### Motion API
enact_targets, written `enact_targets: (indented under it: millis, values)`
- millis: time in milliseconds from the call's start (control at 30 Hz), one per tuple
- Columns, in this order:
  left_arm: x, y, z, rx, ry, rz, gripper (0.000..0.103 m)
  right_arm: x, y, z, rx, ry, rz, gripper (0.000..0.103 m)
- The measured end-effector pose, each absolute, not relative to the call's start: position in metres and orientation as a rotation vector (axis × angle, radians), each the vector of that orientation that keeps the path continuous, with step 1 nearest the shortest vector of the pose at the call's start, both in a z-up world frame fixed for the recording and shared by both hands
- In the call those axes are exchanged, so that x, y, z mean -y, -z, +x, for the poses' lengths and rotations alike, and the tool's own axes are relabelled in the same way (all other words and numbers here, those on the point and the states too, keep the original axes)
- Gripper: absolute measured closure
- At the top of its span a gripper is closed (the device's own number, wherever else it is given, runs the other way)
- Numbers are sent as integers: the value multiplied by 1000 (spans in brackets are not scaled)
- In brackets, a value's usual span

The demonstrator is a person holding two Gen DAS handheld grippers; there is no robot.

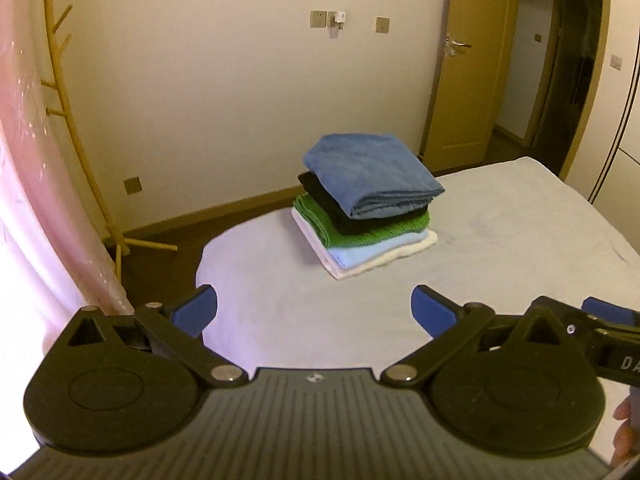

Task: Fold clothes

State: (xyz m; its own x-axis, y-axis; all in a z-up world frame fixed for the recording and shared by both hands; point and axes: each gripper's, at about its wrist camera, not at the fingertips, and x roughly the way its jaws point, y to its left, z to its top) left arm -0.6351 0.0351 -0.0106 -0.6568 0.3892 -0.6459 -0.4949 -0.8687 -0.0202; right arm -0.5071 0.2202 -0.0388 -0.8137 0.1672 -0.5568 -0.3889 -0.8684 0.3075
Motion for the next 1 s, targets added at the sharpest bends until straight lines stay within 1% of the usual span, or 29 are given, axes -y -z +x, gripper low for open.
enact_targets:
  millis: [433, 733, 1000]
  values:
    - [-45, 33, -618, -276, -2464, -988, 1, -227, 56, -503, -586, -2660, -843, 3]
    - [-54, 49, -637, -239, -2473, -1068, 1, -242, 74, -523, -588, -2643, -919, 3]
    - [-62, 60, -655, -211, -2478, -1134, 1, -258, 84, -546, -550, -2660, -967, 3]
